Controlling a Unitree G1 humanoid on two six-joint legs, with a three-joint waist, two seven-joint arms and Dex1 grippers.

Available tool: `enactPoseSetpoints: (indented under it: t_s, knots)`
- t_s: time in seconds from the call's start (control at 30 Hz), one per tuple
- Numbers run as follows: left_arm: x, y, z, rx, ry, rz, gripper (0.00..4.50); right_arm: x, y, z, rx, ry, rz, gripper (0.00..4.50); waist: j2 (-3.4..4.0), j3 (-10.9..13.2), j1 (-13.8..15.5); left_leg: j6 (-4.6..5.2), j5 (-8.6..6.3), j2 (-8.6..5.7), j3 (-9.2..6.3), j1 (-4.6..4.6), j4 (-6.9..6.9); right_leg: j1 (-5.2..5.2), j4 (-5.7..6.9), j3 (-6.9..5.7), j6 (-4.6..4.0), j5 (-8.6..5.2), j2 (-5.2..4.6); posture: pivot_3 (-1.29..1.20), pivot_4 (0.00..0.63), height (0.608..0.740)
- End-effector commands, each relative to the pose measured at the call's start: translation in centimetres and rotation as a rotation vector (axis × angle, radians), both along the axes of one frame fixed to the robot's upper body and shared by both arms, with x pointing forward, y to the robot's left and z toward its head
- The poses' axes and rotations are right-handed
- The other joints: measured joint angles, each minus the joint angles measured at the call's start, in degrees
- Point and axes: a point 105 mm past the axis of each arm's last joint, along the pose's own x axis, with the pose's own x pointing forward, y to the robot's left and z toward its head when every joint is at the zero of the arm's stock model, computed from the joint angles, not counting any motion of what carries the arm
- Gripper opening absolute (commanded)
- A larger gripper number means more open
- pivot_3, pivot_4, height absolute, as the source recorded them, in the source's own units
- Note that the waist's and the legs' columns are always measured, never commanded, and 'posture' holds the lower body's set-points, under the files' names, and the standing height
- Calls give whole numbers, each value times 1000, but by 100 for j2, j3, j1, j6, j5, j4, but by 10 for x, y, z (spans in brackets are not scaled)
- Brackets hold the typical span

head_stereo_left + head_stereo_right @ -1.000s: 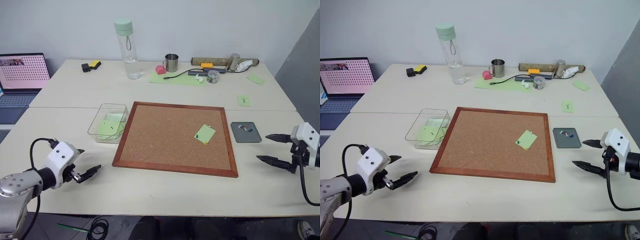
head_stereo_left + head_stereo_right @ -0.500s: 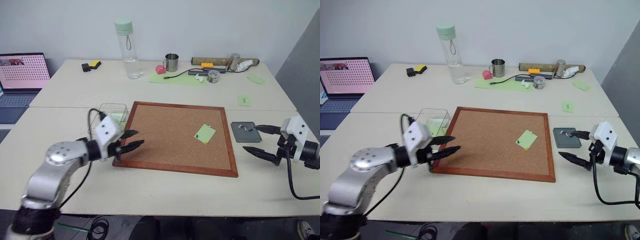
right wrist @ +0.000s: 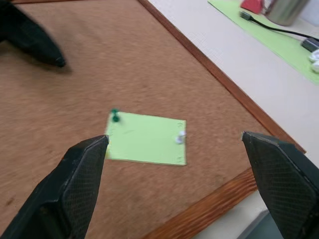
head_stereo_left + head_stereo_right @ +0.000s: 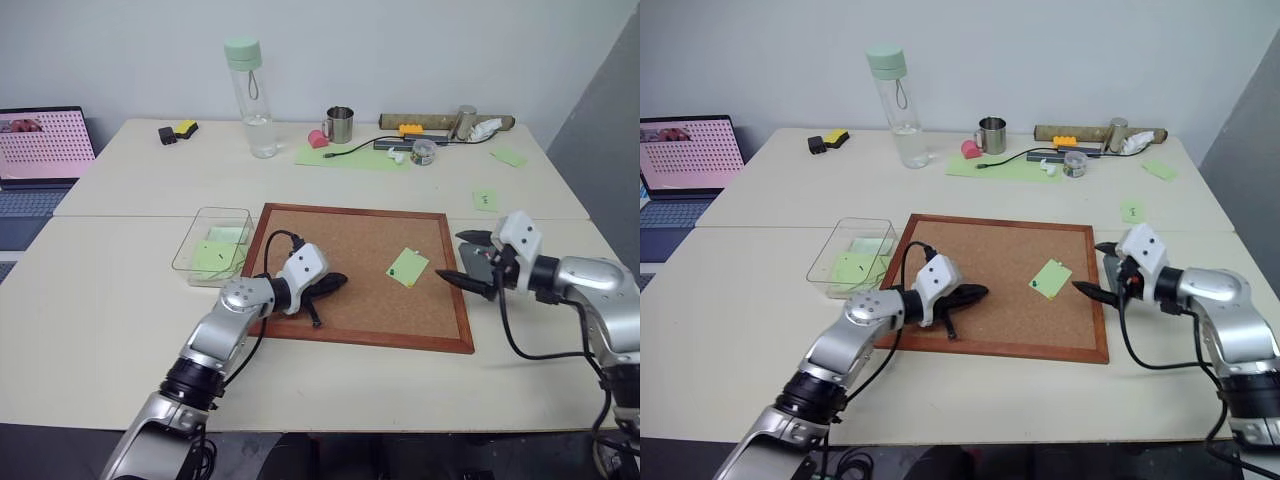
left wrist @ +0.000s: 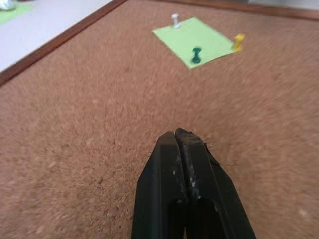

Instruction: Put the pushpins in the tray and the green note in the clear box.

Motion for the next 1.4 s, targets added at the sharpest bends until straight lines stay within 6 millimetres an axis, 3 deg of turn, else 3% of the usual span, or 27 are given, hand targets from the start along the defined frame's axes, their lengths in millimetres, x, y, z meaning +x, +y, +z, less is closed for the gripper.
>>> enactPoseSetpoints:
  t_s: [0.03, 0.33, 0.5, 0.53, 0.9, 1.2, 1.27, 1.4]
  knots:
    - [4, -1, -2, -20, -4, 18, 37, 13, 9, 3, 16, -12, 11, 4500, 0, 0, -1, 0, 0, 0, -1, -1, 0, 0, 0, -1, 0, 0, 0, 0, 150, 740]
    - [-4, 3, -14, -1, 18, 30, 37, 40, 14, -19, 30, 55, -35, 4500, 0, -3, -9, -1, 0, 0, 0, 2, 2, 1, 3, 1, 0, 0, 0, 0, 150, 740]
    - [-4, 0, -6, -61, 20, 59, 37, 47, 15, -26, 73, 66, -59, 4500, 5, -6, -16, -1, 0, 0, 2, 5, 1, 1, 5, 3, -1, 0, 0, 0, 150, 740]
    - [-4, 1, -6, -60, 19, 62, 0, 47, 16, -27, 79, 67, -61, 4132, 5, -6, -17, 0, 0, 0, 1, 5, 1, 1, 6, 2, 0, 0, 0, 0, 150, 740]
    - [-4, 4, -10, -39, 27, 69, 0, 50, 21, -39, 98, 86, -65, 1970, 5, -6, -18, 0, 0, 0, 1, 4, 1, 1, 6, 3, 0, 0, 0, 0, 150, 740]
    - [-9, 8, -19, -52, 61, 78, 0, 48, 26, -30, 119, 47, -38, 293, 6, -6, -28, 0, 0, 1, 1, 5, 0, 1, 6, 2, 0, 0, 0, 0, 150, 740]
    - [-13, 8, -24, -62, 81, 74, 0, 47, 26, -28, 119, 39, -34, 52, 6, -6, -30, 0, 0, 1, 0, 5, -1, 1, 6, 2, 0, 0, 0, 0, 150, 740]
    - [-18, 10, -37, -51, 110, 94, 0, 47, 29, -19, 124, 19, -10, 52, 9, -8, -35, 0, 0, 0, 1, 6, -1, 1, 6, 3, -1, 0, 0, 0, 150, 740]
